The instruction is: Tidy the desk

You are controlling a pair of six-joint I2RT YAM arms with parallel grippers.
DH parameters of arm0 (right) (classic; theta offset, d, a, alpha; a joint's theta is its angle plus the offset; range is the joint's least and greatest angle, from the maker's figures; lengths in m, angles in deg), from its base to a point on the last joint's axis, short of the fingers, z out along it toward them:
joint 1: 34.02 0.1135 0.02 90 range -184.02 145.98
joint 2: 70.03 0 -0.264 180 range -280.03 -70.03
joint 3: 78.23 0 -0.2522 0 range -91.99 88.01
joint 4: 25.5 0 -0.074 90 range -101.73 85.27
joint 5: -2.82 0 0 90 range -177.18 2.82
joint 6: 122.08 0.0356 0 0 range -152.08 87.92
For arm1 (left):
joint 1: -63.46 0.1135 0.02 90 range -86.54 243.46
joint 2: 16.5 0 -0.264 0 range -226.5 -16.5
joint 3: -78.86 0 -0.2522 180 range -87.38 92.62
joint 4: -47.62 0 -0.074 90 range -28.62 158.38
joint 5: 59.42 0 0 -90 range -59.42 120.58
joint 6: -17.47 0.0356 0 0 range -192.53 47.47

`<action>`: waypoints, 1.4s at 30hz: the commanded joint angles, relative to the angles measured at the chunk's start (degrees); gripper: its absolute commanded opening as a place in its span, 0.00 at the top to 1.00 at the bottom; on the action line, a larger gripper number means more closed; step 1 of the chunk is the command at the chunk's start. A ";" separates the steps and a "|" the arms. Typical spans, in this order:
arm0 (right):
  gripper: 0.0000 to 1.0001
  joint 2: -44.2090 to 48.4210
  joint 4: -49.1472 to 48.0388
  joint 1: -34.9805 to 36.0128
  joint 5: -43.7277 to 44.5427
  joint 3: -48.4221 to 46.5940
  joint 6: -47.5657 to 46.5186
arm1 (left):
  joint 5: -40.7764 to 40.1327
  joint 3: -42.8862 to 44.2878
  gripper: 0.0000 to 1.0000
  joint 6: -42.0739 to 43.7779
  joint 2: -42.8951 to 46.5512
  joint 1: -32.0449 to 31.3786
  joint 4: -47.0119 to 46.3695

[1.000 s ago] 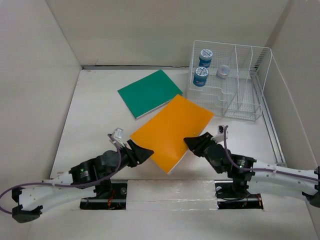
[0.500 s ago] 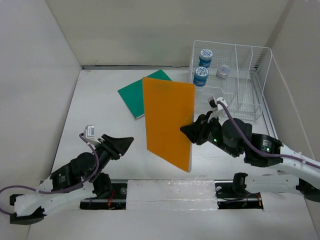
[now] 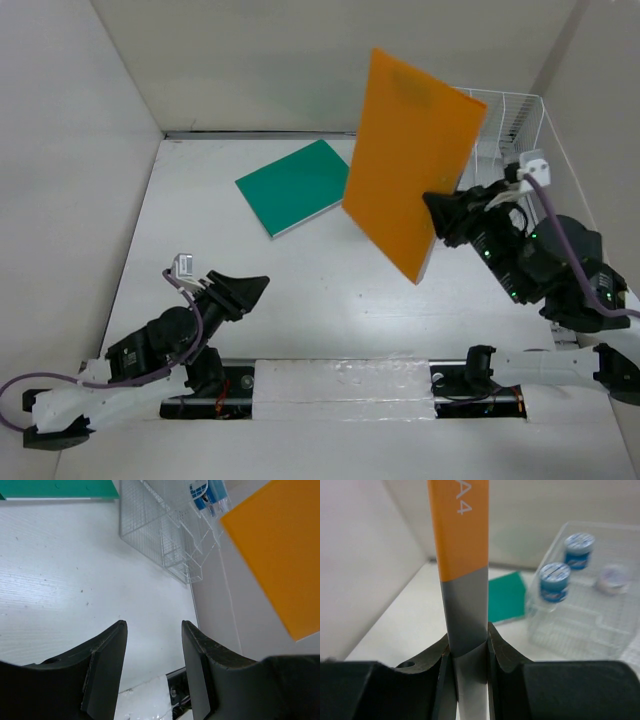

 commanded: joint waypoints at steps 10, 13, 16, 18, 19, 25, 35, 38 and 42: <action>1.00 -1.66 -52.00 -9.07 26.25 -4.23 -49.24 | 4.07 -6.72 0.58 -1.25 -1.43 0.15 -7.45; 1.00 -3.51 -49.82 -15.15 22.56 -5.99 -49.37 | 5.47 -8.39 0.58 -1.16 -2.13 0.15 -10.00; 1.00 -6.41 -47.18 -22.36 18.52 -7.05 -49.01 | 6.44 -8.92 0.58 -0.11 -4.41 0.15 -12.64; 1.00 -8.78 -46.91 -28.59 16.33 -6.88 -49.10 | 6.88 -9.01 0.59 1.12 -5.38 0.15 -14.74; 1.00 -9.57 -46.64 -31.23 14.83 -6.44 -48.58 | 7.76 -9.10 0.59 1.38 -6.17 0.15 -15.45; 1.00 -16.17 -38.66 -57.51 -10.29 -5.91 -31.65 | 11.53 -11.38 0.59 2.97 -7.32 0.15 -20.46; 1.00 -11.17 -37.15 -74.49 -41.51 4.09 -19.48 | 13.48 -15.43 0.60 3.75 -9.16 0.15 -27.75; 1.00 -8.53 -40.66 -75.72 -44.42 10.41 -17.90 | 14.01 -14.38 0.60 4.81 -12.49 0.15 -28.81; 1.00 -7.30 -43.21 -77.13 -49.50 14.38 -15.36 | 15.06 -14.29 0.60 5.96 -14.96 0.15 -31.35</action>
